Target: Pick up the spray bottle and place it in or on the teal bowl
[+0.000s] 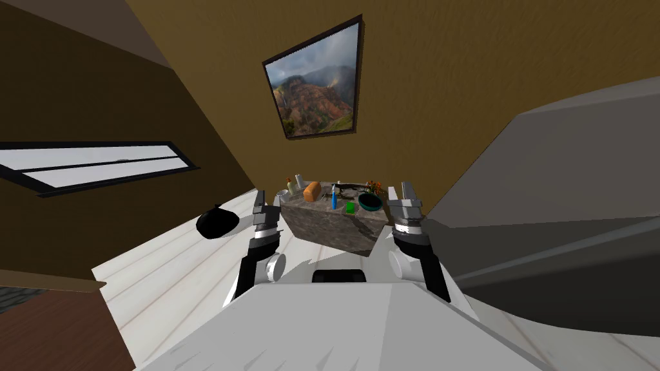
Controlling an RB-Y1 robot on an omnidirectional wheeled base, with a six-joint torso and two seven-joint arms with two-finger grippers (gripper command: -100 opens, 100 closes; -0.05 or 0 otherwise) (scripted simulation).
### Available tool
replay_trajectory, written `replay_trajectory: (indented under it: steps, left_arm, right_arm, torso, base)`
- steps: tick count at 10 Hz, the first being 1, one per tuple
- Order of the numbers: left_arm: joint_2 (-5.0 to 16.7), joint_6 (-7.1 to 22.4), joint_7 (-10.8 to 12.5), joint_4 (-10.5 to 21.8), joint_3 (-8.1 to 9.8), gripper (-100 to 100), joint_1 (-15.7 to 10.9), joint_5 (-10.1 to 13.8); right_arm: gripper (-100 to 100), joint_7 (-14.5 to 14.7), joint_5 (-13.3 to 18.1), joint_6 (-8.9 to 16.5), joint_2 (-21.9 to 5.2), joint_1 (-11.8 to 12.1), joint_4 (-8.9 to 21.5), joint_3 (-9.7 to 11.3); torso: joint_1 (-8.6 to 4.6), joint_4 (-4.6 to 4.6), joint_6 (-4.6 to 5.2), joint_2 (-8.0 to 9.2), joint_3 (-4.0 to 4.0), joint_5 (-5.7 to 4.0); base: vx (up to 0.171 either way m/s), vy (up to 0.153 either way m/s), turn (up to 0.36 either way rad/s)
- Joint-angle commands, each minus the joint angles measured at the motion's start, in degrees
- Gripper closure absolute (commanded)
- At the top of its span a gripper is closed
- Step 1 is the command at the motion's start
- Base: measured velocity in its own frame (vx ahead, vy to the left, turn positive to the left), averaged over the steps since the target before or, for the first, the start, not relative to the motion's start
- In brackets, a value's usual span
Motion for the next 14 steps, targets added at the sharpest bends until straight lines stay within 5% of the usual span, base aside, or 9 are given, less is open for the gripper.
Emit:
replay_trajectory:
  steps: [1, 14]
  left_arm:
    - [0.0, 0.0, 0.0, 0.0, 0.0, 0, 0.0, 0.0]
    - [-0.02, 0.0, 0.0, 0.0, -0.02, 0, 0.0, 0.0]
  right_arm:
    - [-100, 0.43, 0.39, 0.99, -2.07, 0.71, 0.5, -0.1]
    - [-100, 7.58, 7.12, 17.21, -13.2, 12.5, 8.16, -0.91]
  torso:
    - [0.0, 0.0, 0.0, 0.0, 0.0, 0.0]
    - [0.77, -0.01, -0.01, -0.03, -0.02, 0.18]
  base:
    - [0.005, 0.037, -0.008]
    - [0.02, 0.175, -0.035]
